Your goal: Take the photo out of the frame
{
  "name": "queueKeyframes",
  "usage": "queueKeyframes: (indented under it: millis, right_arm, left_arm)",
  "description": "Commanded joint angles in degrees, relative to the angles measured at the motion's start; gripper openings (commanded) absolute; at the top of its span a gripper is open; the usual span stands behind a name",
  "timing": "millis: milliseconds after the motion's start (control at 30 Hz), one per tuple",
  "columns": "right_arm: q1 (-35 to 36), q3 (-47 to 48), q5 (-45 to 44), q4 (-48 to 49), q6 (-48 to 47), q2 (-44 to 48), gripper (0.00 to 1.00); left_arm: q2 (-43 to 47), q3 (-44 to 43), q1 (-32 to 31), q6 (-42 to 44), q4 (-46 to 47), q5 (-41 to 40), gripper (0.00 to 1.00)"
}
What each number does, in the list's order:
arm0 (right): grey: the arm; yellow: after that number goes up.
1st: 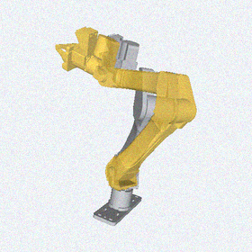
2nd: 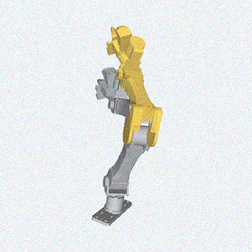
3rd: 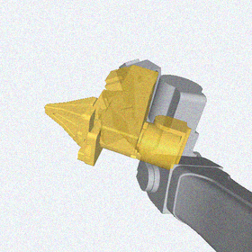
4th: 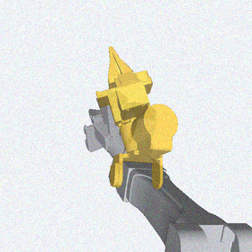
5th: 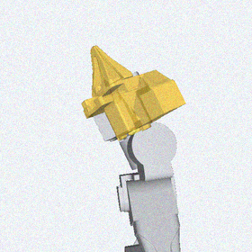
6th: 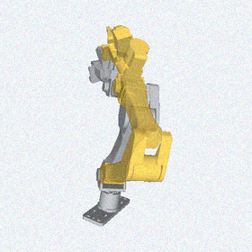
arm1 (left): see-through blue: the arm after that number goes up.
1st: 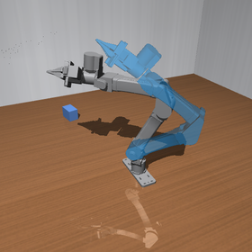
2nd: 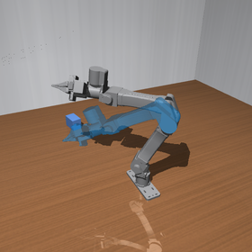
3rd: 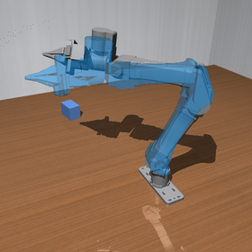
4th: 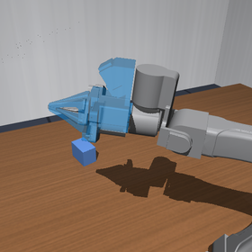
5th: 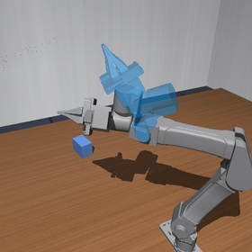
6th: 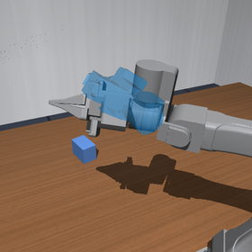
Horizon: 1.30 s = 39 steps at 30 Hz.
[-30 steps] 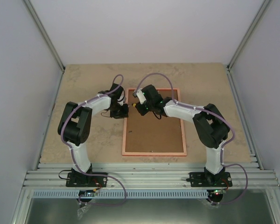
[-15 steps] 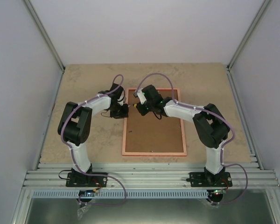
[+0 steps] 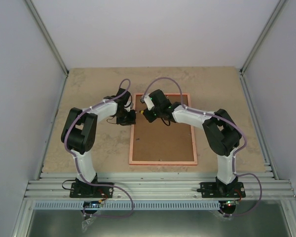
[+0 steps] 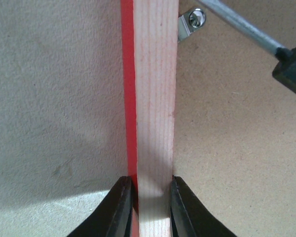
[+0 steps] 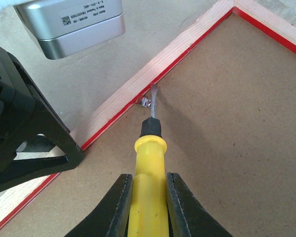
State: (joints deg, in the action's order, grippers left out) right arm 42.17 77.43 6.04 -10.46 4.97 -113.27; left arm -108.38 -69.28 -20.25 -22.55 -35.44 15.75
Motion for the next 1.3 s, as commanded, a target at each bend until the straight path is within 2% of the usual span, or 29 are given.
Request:
queueKeyframes:
  millis: [0, 733, 1267]
  right_arm:
    - [0.1, 1.5, 1.9, -2.9, -1.4, -1.4, 0.01]
    - [1.3, 3.2, 5.2, -13.3, -4.6, -0.1, 0.01]
    - [1.2, 1.0, -2.4, -15.7, -5.6, 2.9, 0.01]
  left_arm:
    - [-1.0, -0.8, 0.1, 0.5, -0.7, 0.4, 0.18]
    - [-1.0, -0.9, 0.1, 0.5, -1.0, -0.4, 0.18]
    - [-0.8, -0.9, 0.1, 0.6, -1.2, -0.8, 0.18]
